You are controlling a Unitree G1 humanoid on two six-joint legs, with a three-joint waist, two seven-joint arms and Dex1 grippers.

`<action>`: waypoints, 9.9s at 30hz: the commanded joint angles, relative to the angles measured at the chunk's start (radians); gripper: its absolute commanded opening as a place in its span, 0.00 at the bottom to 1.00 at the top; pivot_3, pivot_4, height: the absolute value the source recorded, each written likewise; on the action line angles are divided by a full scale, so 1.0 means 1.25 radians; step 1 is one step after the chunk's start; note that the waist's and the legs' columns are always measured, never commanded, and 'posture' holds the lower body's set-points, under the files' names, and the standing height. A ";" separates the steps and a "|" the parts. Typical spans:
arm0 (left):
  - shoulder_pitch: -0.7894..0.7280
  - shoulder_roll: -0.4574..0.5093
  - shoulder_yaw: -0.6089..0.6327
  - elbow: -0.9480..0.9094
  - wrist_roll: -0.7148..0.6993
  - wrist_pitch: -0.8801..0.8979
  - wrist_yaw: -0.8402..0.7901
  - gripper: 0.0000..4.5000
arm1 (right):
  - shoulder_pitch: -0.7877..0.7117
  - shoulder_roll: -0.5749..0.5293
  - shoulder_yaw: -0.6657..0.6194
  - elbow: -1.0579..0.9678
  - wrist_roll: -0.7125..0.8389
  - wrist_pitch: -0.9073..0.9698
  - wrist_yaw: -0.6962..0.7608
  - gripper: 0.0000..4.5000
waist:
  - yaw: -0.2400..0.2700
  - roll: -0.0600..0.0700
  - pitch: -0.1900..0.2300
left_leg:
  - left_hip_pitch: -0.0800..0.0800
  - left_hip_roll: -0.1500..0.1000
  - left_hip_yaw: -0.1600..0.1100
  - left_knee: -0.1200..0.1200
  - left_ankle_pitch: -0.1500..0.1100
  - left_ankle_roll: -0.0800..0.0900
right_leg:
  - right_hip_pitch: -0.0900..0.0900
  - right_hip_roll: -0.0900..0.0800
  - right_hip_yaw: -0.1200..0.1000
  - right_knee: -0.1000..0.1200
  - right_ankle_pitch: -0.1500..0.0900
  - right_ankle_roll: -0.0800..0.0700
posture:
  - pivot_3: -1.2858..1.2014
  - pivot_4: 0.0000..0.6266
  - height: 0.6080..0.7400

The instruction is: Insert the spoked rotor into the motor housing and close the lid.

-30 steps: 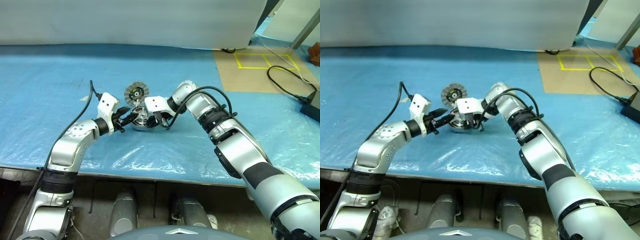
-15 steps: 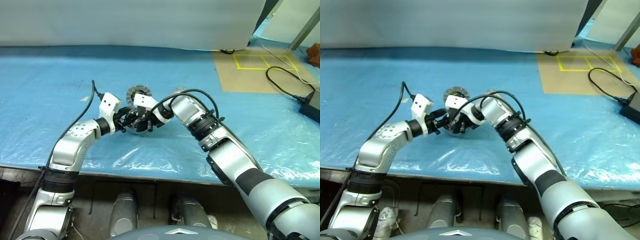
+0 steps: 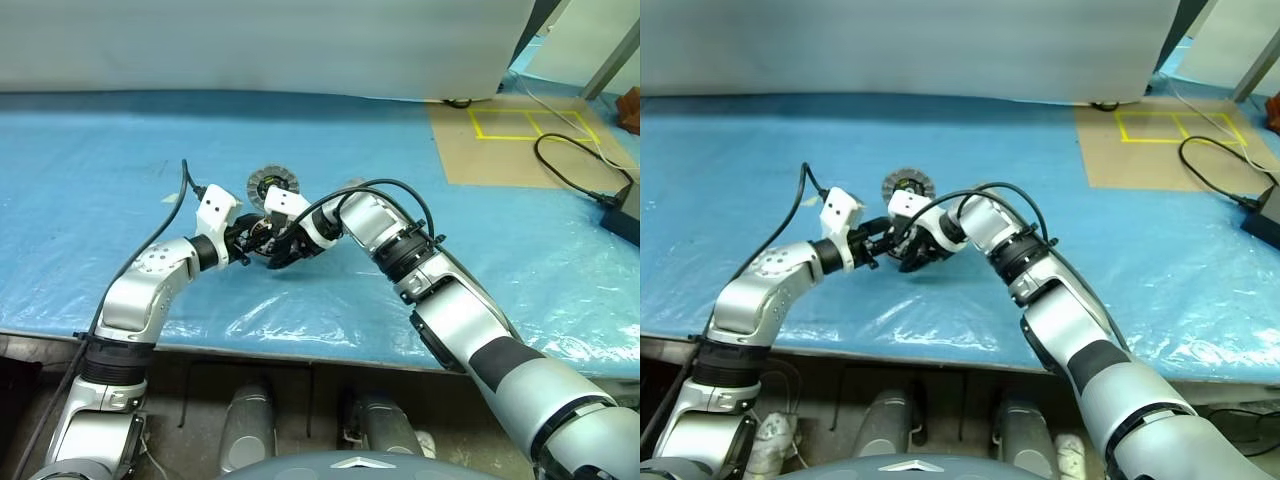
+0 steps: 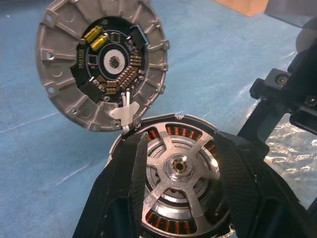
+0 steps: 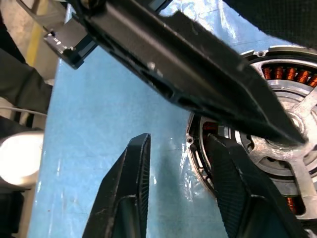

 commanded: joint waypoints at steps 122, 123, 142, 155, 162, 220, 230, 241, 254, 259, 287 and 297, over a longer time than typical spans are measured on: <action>-0.012 0.049 0.072 0.003 -0.021 -0.037 -0.031 0.49 | -0.276 0.082 -0.311 0.556 -0.010 -0.588 -0.482 0.01 | -0.003 0.000 0.000 | -0.011 0.001 0.000 0.006 0.001 0.003 | -0.012 0.000 -0.002 0.008 -0.001 -0.001 | 0.52 0.24 1.00; -0.009 0.049 0.074 0.001 -0.023 -0.036 -0.030 0.49 | -0.276 0.080 -0.310 0.557 -0.012 -0.586 -0.478 0.01 | -0.003 0.000 0.000 | -0.011 0.001 0.000 0.006 0.001 0.003 | -0.012 0.000 -0.002 0.008 -0.001 -0.001 | 0.52 0.24 1.00; -0.026 0.040 0.058 0.027 -0.012 -0.048 -0.030 0.49 | -0.236 0.044 -0.235 0.499 -0.043 -0.606 -0.080 0.01 | -0.003 0.000 0.000 | -0.009 0.002 0.000 0.006 0.000 0.007 | -0.010 0.000 -0.002 0.009 -0.001 -0.001 | 0.52 0.24 1.00; -0.024 0.045 0.087 -0.009 -0.073 -0.014 -0.067 0.49 | -0.100 0.049 -0.190 0.429 -0.067 -0.623 -0.111 0.01 | -0.002 0.000 0.000 | -0.009 0.002 0.000 0.007 0.000 0.007 | -0.010 0.000 -0.002 0.009 -0.001 -0.001 | 0.52 0.24 1.00; 0.065 0.150 0.093 -0.089 -0.095 -0.013 -0.176 0.49 | -0.016 0.051 -0.184 0.380 -0.063 -0.597 -0.165 0.01 | -0.005 0.000 0.000 | -0.008 0.002 0.000 0.006 0.000 0.007 | -0.008 0.000 -0.002 0.009 -0.001 -0.001 | 0.52 0.24 1.00; 0.073 0.164 0.054 0.006 -0.028 -0.174 -0.269 0.49 | 0.176 -0.068 -0.168 0.008 0.107 -0.537 -0.143 0.99 | 0.013 0.002 -0.001 | -0.003 0.001 0.002 0.000 0.002 0.003 | -0.005 0.000 -0.001 0.004 -0.001 -0.002 | 0.52 0.24 1.00; 0.076 0.159 0.051 0.003 -0.021 -0.180 -0.260 0.49 | 0.177 -0.047 -0.148 0.069 0.076 -0.585 -0.173 0.99 | 0.013 0.002 -0.001 | -0.003 0.001 0.002 0.000 0.002 0.003 | -0.005 0.000 -0.001 0.004 -0.001 -0.002 | 0.52 0.24 1.00; 0.076 0.149 0.045 -0.002 -0.015 -0.173 -0.249 0.49 | 0.161 -0.032 -0.155 0.153 0.062 -0.621 -0.205 0.99 | 0.012 0.002 -0.001 | 0.001 0.001 0.002 0.000 0.001 0.002 | -0.001 0.000 0.000 0.004 -0.001 -0.002 | 0.52 0.24 1.00; 0.079 0.146 0.046 0.000 -0.018 -0.174 -0.237 0.49 | 0.160 -0.025 -0.147 0.152 0.051 -0.622 -0.209 0.66 | 0.010 0.002 -0.001 | 0.001 0.001 0.002 0.000 0.001 0.003 | -0.001 0.000 0.000 0.003 -0.001 -0.002 | 0.52 0.24 1.00; 0.082 0.151 0.052 0.002 -0.020 -0.175 -0.239 0.49 | 0.138 -0.012 -0.167 0.133 0.078 -0.570 -0.206 0.66 | 0.009 0.002 -0.001 | 0.001 0.001 0.002 0.000 0.001 0.003 | -0.002 0.000 0.000 0.003 -0.001 -0.002 | 0.52 0.24 1.00; 0.085 0.151 0.061 0.011 -0.022 -0.169 -0.220 0.49 | 0.023 0.017 -0.157 0.081 0.034 -0.242 -0.364 0.66 | 0.003 0.002 -0.001 | 0.000 0.001 0.002 -0.001 0.000 0.000 | -0.002 0.000 0.000 0.002 -0.001 -0.002 | 0.52 0.24 1.00; 0.077 0.155 0.063 0.020 -0.022 -0.169 -0.218 0.49 | -0.034 0.067 -0.257 0.153 0.094 -0.181 -0.483 0.66 | 0.002 0.002 -0.001 | -0.001 0.001 0.002 -0.002 0.000 -0.001 | -0.003 0.000 0.000 0.001 -0.001 -0.002 | 0.52 0.24 1.00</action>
